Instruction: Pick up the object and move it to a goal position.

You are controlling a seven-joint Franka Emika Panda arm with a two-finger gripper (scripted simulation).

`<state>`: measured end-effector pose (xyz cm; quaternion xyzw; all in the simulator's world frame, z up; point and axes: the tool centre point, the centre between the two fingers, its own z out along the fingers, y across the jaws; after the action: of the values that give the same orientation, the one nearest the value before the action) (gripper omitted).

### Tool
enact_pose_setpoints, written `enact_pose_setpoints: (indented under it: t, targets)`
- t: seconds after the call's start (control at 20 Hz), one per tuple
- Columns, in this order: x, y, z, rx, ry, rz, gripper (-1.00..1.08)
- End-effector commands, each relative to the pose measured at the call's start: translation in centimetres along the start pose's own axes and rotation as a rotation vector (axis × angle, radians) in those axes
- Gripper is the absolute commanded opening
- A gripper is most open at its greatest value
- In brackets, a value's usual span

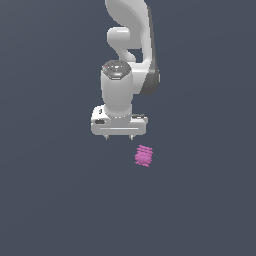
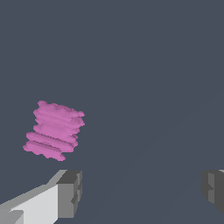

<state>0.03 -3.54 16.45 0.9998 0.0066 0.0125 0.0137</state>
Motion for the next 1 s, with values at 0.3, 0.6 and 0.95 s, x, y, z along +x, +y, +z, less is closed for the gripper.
enact_pose_setpoints:
  t: [0.3, 0.6, 0.95]
  targets:
    - [-0.8, -0.3, 1.0, 0.016, -0.03, 0.011, 1.0]
    - [-1.4, -0.2, 1.5, 0.027, -0.051, 0.013, 1.0]
    - [-1.0, -1.0, 1.8, 0.026, -0.047, 0.034, 1.0]
